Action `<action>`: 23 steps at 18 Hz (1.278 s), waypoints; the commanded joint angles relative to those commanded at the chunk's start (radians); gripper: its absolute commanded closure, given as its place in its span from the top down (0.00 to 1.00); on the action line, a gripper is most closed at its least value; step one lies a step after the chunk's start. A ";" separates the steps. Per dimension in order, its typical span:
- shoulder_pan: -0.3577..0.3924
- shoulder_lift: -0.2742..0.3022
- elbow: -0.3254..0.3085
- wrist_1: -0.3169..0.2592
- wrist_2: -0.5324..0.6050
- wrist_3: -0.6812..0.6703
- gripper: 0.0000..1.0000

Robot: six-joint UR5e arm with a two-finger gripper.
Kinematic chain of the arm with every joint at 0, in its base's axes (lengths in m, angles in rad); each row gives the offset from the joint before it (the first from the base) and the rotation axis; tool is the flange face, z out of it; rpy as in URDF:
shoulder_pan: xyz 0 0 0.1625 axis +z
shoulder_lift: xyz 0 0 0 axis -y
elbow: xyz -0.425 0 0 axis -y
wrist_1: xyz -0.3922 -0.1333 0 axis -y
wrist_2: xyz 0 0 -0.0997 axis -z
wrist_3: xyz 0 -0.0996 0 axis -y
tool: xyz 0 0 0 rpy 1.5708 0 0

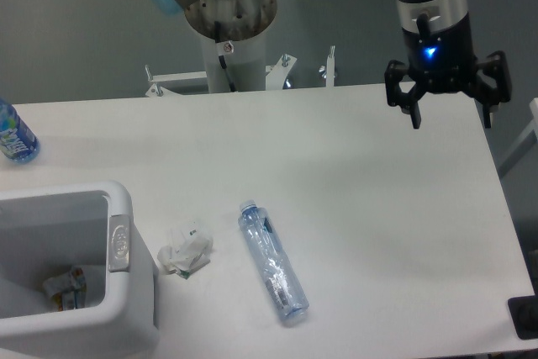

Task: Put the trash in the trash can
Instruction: 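Move the open gripper over the crumpled white tissue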

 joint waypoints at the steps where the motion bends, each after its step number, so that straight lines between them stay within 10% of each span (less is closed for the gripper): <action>1: -0.002 0.000 0.000 0.000 0.000 0.000 1.00; 11: -0.032 -0.002 -0.020 0.009 -0.059 -0.219 1.00; 23: -0.212 0.017 -0.202 0.044 -0.227 -0.354 1.00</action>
